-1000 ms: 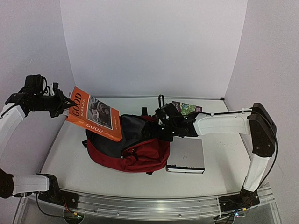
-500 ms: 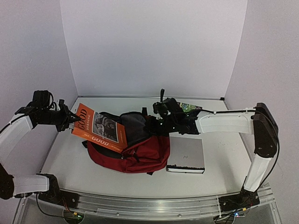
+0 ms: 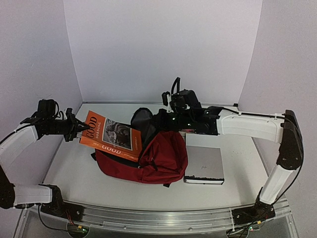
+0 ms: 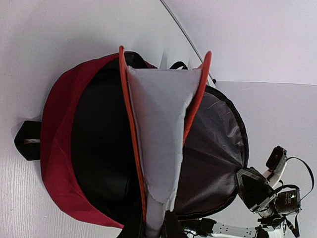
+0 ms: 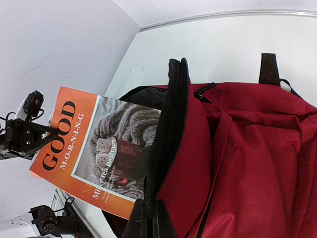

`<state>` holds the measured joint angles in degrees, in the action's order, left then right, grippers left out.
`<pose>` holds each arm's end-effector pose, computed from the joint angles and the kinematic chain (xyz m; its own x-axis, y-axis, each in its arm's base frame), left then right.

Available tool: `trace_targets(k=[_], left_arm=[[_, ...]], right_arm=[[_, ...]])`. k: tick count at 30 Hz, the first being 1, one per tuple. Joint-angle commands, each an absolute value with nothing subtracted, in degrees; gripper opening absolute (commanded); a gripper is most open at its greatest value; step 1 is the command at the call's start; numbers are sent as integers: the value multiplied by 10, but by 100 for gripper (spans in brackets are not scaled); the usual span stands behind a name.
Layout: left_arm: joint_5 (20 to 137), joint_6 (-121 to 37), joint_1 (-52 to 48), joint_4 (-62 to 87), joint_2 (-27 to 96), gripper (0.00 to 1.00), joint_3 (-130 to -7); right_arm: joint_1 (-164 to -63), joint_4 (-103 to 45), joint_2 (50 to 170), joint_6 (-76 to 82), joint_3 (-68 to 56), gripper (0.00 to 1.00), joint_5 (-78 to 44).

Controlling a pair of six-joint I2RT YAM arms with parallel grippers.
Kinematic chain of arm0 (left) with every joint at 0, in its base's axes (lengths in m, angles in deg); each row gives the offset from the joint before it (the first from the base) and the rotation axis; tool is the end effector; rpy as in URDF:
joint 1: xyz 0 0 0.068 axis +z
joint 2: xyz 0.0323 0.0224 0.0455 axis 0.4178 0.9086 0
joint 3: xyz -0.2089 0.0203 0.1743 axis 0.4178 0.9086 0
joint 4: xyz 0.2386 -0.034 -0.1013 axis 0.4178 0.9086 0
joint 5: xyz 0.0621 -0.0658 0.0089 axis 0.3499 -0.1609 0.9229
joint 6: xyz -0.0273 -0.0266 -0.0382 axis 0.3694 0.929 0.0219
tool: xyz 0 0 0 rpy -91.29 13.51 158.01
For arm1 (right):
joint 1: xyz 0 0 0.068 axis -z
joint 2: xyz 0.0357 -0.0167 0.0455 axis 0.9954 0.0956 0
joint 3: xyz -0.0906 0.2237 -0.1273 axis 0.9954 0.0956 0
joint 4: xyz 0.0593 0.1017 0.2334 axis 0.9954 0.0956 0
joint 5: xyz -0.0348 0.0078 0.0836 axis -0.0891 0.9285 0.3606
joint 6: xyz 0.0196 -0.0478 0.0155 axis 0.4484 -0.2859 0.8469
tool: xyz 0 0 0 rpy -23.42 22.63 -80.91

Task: Pack the student bag
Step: Place the book in the student bag.

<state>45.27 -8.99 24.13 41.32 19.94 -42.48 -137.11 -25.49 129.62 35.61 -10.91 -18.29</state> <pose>0.2205 -0.0258 0.2733 -0.8244 -0.5206 -0.2221 -0.1098 0.5320 -0.8396 0.2517 0.3358 0.2994 -0.7331 0.0768 -0.6758 -0.5007 0.6115 0.6126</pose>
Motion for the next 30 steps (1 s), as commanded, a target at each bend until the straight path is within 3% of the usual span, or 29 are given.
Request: trace_targets(k=[1,21,30], left_arm=[[469,-104,240,424,194,3,-432],[457,-96,240,463,155,2,-416],[404,35,239,261,147,2,-332]], right_arm=[[-1375,-321,1247,326,-173,0,-194],[-1382,-326,1259,294,-235,0,-264],[-1385,-329,1271,291,-254,0,-269]])
